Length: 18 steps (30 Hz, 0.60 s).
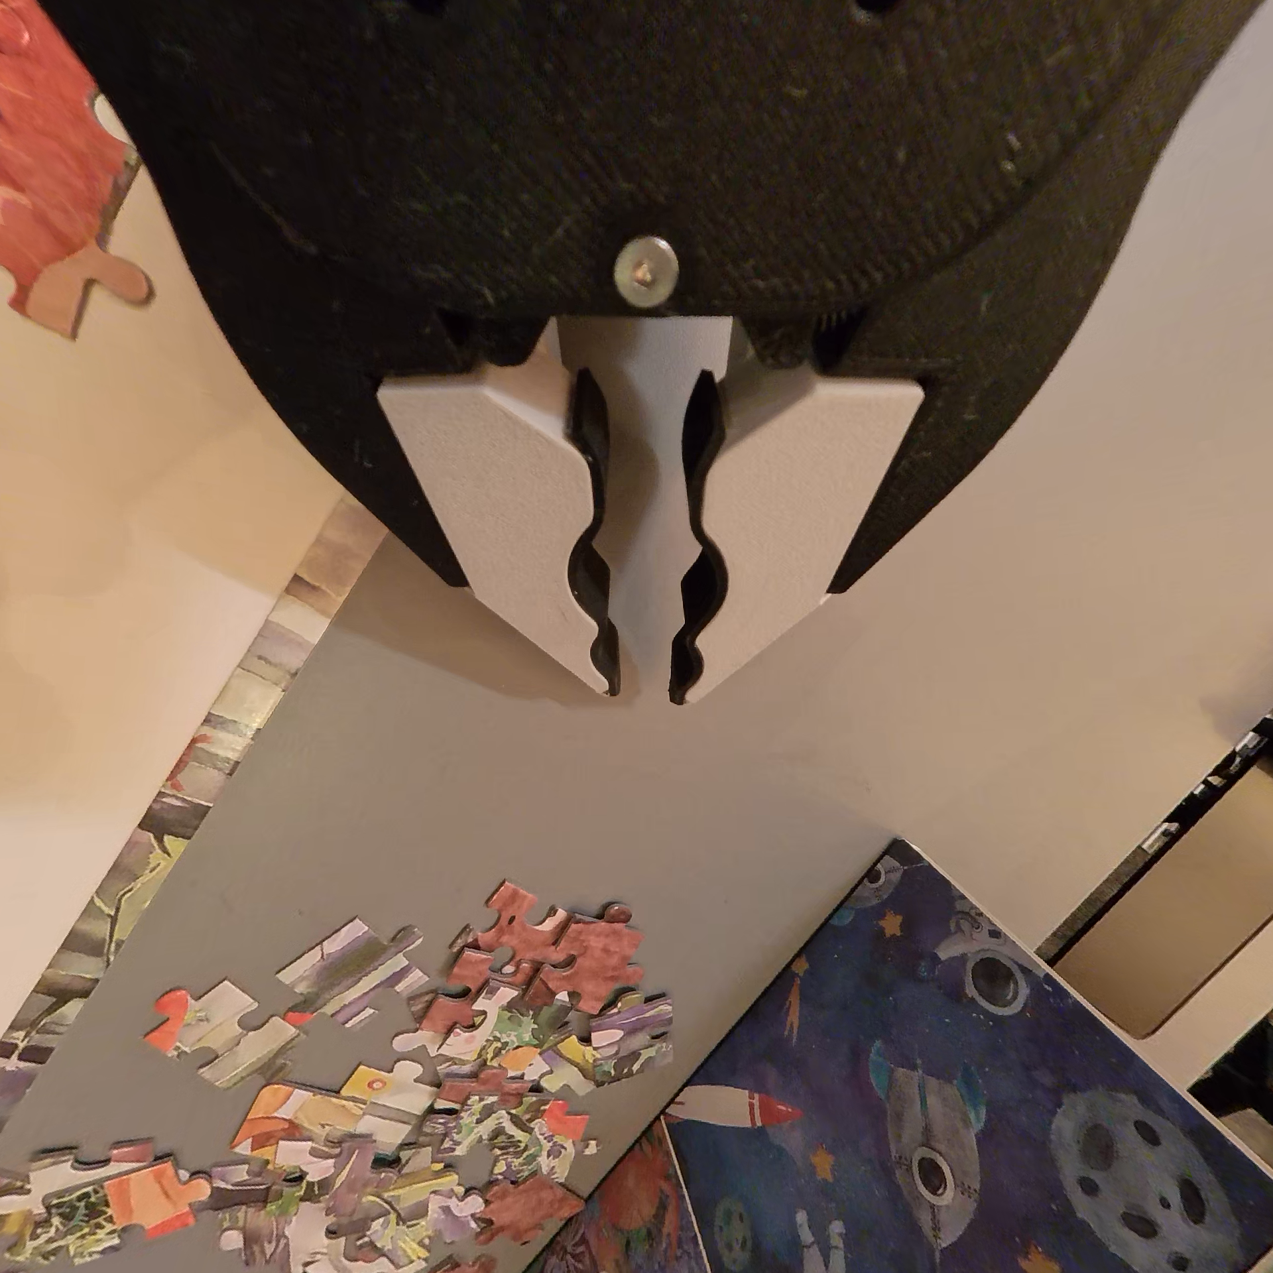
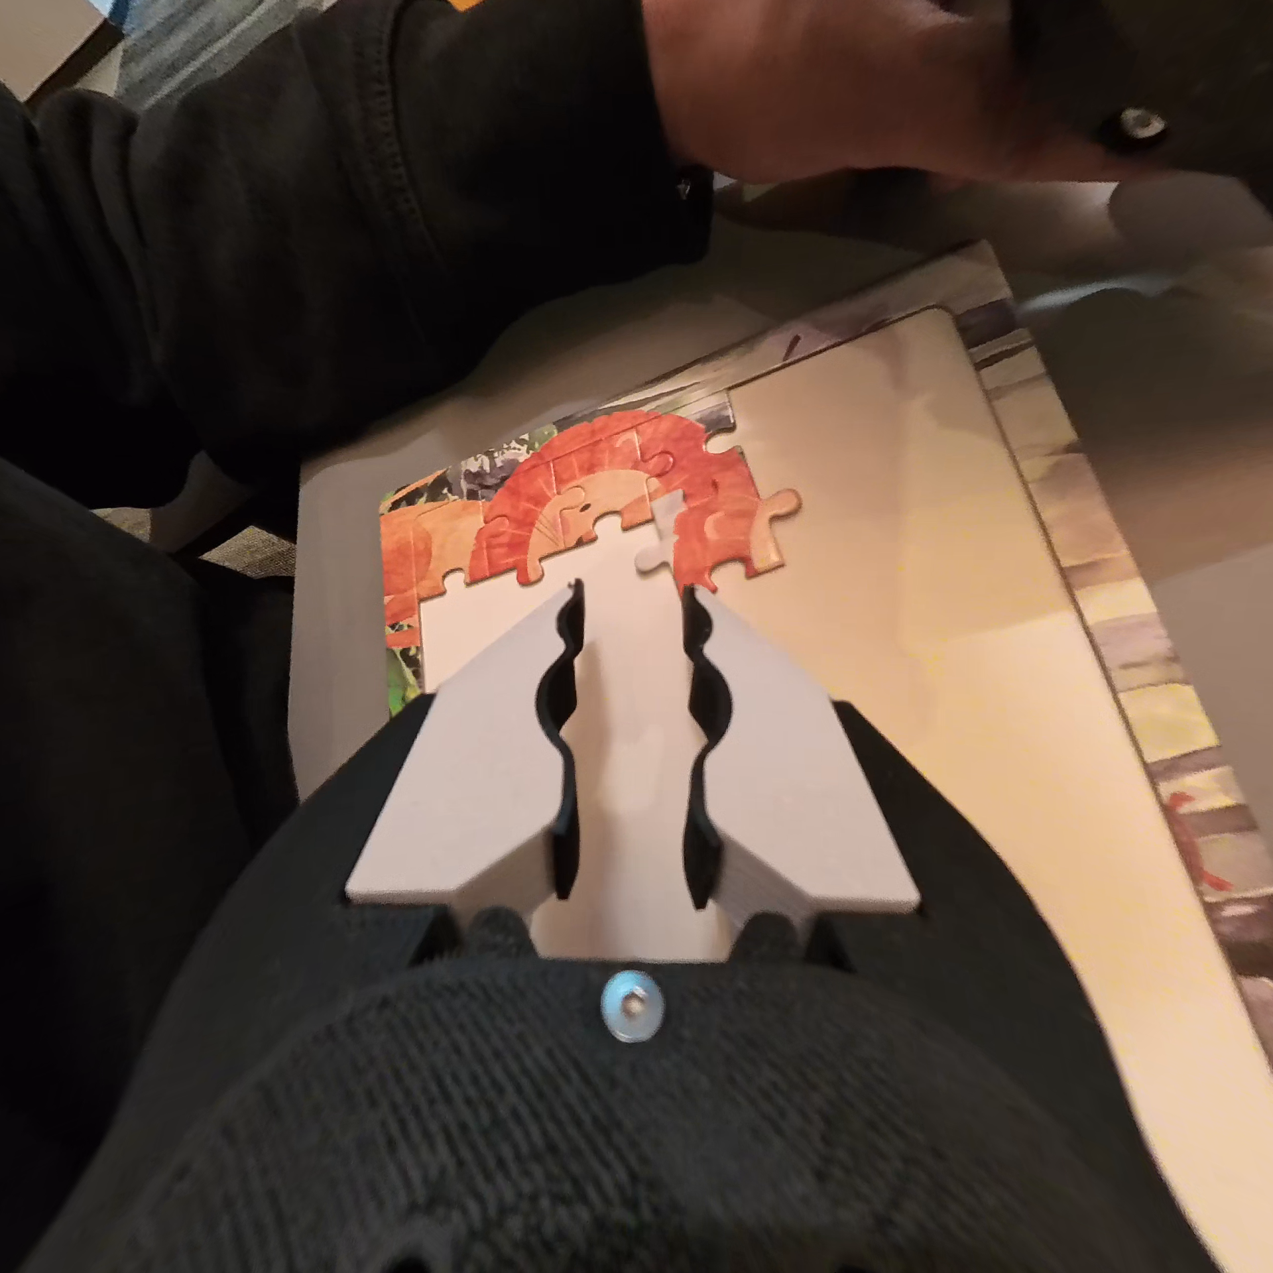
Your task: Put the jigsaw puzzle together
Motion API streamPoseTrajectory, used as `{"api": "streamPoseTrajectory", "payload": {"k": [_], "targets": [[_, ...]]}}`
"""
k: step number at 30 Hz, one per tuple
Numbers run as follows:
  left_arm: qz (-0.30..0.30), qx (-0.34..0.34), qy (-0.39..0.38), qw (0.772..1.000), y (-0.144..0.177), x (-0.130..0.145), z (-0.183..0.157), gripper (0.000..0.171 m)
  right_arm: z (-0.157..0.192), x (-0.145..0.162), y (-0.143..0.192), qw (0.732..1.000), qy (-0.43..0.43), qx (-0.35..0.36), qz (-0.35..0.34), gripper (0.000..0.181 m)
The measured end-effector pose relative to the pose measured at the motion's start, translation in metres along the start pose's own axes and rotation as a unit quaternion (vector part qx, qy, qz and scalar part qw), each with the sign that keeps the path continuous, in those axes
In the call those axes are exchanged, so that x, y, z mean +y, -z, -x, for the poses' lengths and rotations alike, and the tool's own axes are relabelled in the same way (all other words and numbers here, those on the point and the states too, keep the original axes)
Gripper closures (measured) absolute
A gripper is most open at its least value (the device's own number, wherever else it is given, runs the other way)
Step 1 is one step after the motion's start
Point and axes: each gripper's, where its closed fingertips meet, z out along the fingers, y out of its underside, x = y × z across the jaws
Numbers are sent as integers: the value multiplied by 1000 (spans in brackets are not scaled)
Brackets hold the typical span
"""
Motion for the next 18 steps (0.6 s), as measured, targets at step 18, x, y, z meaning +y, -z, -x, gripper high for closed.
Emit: {"api": "streamPoseTrajectory", "payload": {"k": [18], "targets": [[0,0,0,1000,0,0,0,158,-22,-13,-12,983,149,111,-4,133]]}}
